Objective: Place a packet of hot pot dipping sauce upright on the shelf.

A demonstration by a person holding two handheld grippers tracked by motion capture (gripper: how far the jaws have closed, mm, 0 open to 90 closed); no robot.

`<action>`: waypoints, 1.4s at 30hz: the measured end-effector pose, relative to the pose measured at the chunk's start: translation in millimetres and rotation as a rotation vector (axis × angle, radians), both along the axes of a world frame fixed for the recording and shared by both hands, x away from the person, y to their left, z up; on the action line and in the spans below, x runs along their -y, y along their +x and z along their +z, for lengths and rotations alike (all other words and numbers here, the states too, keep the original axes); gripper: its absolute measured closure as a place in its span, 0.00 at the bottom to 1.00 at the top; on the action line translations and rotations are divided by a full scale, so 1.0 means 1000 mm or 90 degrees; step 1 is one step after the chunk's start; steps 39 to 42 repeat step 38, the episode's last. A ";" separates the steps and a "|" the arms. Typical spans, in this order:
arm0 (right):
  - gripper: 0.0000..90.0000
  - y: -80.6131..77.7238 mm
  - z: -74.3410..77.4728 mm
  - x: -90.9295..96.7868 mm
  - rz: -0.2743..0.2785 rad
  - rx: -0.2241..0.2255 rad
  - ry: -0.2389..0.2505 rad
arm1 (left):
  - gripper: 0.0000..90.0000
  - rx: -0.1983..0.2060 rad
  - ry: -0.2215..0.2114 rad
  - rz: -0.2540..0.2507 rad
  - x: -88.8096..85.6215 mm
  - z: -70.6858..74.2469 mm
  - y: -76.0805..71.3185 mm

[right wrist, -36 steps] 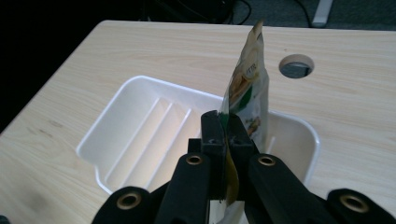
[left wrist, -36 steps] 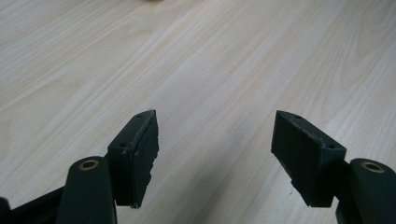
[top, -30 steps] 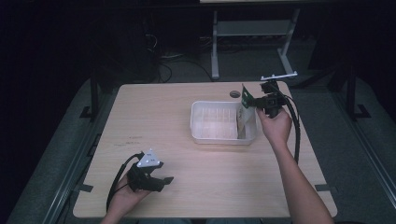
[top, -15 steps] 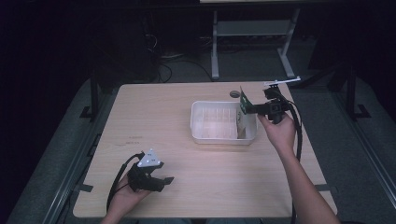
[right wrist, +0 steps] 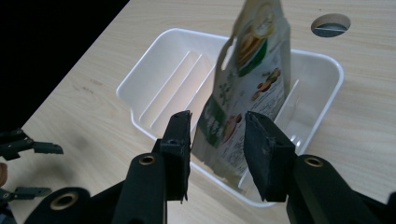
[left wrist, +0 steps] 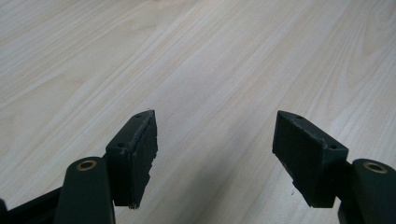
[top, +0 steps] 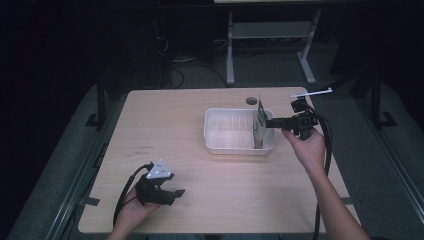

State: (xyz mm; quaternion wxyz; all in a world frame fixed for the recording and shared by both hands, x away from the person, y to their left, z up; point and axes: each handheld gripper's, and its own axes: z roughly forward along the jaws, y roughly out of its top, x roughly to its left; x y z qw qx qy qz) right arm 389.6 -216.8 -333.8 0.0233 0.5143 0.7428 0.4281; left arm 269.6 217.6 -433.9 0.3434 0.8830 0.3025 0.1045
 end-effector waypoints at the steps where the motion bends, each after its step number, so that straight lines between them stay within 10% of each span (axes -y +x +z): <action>1: 0.67 -0.002 0.000 0.001 0.001 0.000 0.001 | 0.34 0.000 0.001 0.000 0.000 0.000 0.000; 42: 0.57 -0.065 -0.033 0.029 0.021 0.013 0.048 | 0.33 0.000 0.001 0.004 -0.001 0.000 0.000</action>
